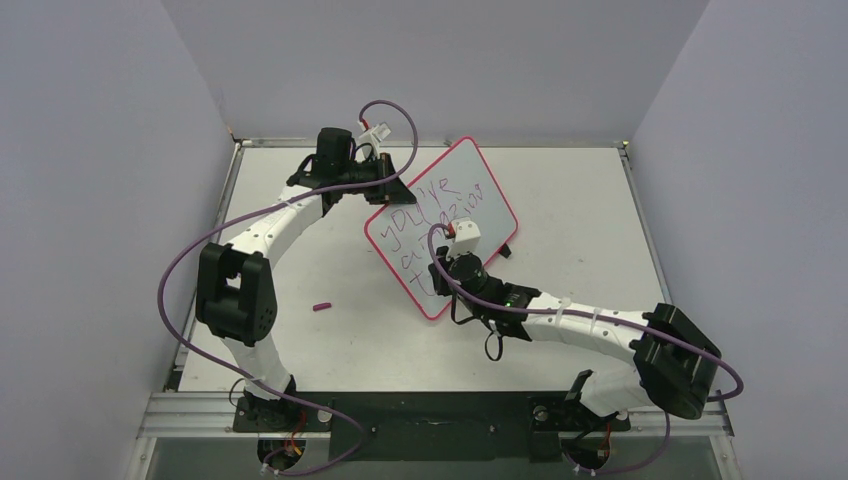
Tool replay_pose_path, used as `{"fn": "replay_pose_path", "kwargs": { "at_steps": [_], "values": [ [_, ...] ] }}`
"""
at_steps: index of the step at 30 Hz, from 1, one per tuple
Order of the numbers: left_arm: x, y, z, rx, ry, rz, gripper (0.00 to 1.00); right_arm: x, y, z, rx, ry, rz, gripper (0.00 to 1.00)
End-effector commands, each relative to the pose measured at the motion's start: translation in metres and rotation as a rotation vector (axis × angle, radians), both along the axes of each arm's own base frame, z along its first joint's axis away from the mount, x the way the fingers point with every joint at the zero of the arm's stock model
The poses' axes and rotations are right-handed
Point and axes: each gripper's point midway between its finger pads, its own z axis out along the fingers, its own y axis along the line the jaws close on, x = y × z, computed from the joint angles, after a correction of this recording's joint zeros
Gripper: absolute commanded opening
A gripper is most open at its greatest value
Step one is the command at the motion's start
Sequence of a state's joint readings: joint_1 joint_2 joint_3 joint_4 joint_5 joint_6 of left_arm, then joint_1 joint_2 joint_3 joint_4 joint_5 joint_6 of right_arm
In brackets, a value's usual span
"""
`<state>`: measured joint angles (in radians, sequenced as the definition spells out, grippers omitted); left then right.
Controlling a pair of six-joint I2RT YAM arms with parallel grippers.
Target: Write a sentence on the whiteboard
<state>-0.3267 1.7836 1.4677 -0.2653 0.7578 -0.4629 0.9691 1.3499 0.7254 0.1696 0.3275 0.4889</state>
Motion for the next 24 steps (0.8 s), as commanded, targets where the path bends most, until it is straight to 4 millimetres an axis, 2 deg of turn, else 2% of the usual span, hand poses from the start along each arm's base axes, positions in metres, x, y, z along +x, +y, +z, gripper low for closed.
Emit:
{"fn": "replay_pose_path", "kwargs": {
  "at_steps": [1,10,24],
  "values": [
    [-0.01,-0.005,0.055,-0.084,-0.127,-0.044,0.0,0.011,0.002,0.021,0.014,-0.046,-0.027,0.0],
    [-0.01,-0.006,0.056,-0.086,-0.131,-0.044,0.0,0.014,-0.005,0.038,0.045,-0.082,-0.053,0.0],
    [-0.009,-0.006,0.055,-0.086,-0.127,-0.043,0.0,0.027,0.007,0.046,0.068,-0.094,-0.055,0.0]
  ]
}}
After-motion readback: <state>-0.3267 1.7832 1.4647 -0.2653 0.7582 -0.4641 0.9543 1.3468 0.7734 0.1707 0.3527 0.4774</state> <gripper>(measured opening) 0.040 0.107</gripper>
